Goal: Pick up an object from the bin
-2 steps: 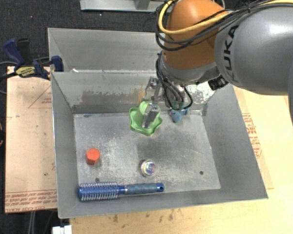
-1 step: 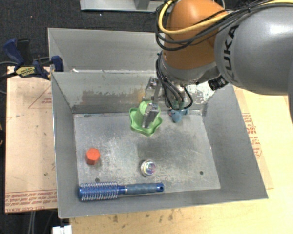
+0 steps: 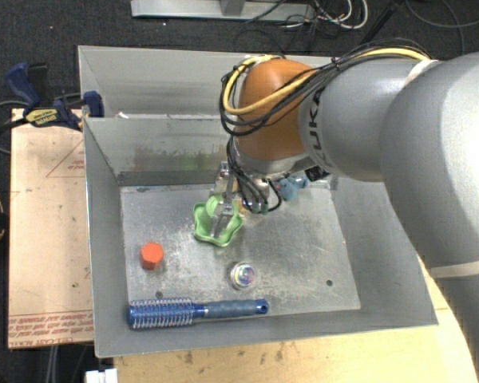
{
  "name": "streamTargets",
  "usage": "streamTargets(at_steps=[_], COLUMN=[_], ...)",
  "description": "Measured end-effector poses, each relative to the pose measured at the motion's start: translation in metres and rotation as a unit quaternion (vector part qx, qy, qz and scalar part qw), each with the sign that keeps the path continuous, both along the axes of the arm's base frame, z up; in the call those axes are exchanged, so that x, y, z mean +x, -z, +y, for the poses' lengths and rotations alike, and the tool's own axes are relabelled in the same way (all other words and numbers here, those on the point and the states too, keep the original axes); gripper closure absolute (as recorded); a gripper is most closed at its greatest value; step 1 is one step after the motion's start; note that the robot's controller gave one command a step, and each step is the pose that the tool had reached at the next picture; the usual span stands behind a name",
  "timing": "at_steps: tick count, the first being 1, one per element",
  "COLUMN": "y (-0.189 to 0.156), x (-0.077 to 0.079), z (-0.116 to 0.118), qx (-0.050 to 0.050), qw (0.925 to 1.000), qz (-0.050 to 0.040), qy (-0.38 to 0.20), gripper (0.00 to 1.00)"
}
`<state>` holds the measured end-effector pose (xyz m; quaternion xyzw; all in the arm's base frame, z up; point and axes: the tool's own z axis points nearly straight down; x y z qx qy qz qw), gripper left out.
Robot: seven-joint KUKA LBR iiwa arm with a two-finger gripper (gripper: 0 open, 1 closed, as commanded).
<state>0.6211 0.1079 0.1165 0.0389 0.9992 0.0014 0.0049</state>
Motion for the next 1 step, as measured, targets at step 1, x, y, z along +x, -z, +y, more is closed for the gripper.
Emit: streamTargets(at_steps=[1], y=[-0.1227], x=[0.0124], z=[-0.0022], qx=[0.000], qw=[0.9999], qz=[-0.0014], qy=[-0.012], gripper=[1.00])
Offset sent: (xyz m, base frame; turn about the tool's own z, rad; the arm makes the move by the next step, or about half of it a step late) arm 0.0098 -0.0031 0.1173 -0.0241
